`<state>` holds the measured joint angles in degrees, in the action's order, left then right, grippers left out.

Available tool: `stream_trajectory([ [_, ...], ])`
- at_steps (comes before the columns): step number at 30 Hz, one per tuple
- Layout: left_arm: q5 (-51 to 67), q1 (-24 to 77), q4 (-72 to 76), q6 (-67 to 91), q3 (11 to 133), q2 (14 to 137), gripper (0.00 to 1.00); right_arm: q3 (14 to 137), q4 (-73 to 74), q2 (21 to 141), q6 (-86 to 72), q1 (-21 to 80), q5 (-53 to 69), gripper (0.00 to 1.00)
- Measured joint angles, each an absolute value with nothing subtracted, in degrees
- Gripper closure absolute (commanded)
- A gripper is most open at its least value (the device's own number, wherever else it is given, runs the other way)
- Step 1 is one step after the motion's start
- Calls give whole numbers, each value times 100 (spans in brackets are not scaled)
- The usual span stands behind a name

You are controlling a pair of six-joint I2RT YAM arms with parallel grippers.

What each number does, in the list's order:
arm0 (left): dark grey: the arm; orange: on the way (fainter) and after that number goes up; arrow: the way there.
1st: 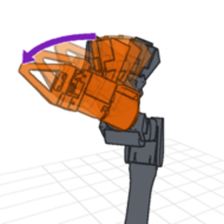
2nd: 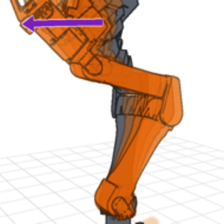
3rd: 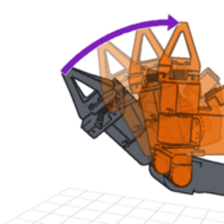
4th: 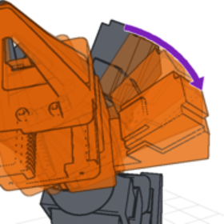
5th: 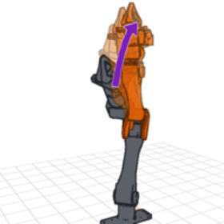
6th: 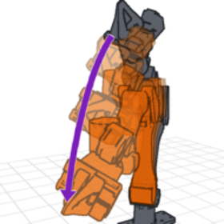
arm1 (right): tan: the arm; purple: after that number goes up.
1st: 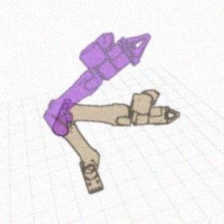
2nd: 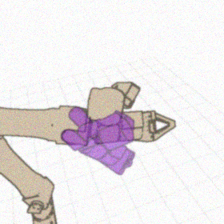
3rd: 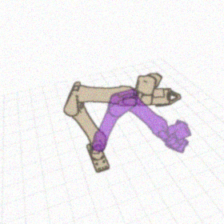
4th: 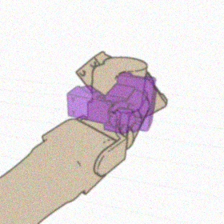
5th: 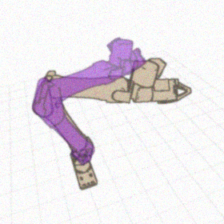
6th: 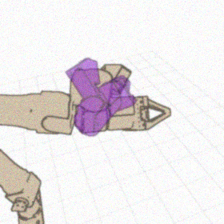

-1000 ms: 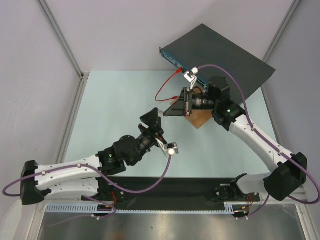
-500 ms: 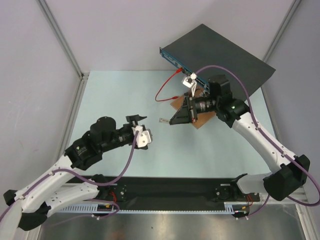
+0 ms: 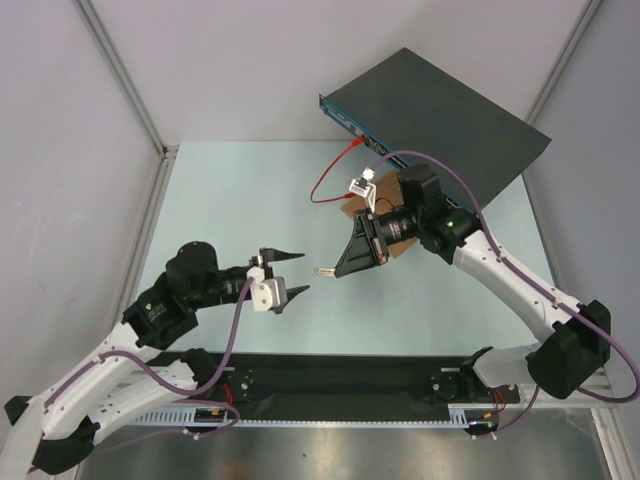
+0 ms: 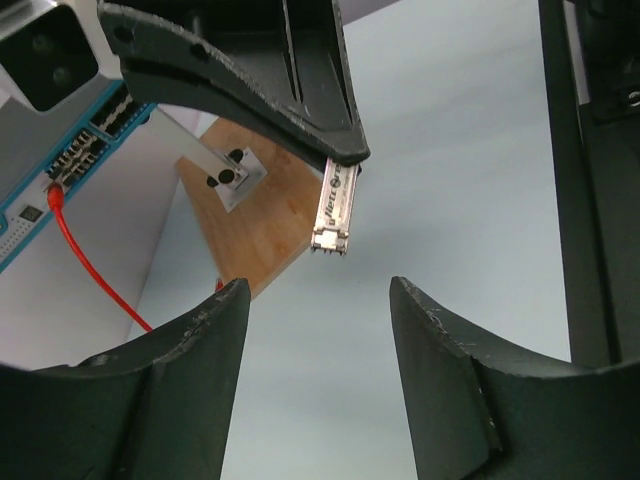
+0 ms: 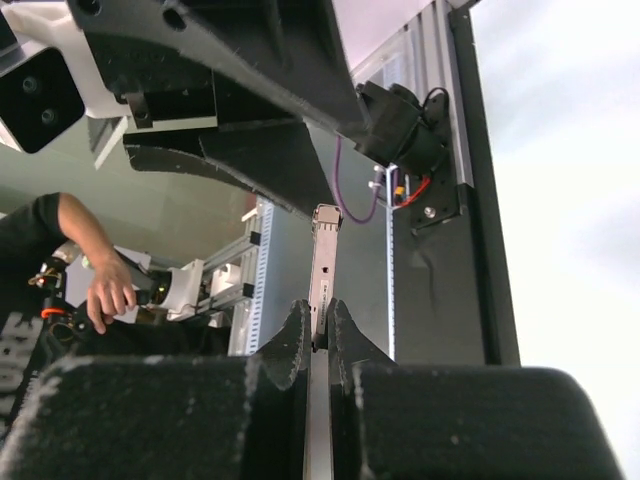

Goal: Insert the plug into the switch port

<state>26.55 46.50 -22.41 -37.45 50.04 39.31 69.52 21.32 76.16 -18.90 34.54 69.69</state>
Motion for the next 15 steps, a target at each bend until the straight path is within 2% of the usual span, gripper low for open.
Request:
stream_trajectory([
  [6, 2884, 4650, -2047, -3765, 5004, 4034, 38, 6952, 1752, 7758, -2244, 3522, 7091, 100],
  [15, 2891, 4674, -1874, -3903, 5004, 4163, 48, 6952, 1485, 7806, -2462, 3555, 7102, 100],
])
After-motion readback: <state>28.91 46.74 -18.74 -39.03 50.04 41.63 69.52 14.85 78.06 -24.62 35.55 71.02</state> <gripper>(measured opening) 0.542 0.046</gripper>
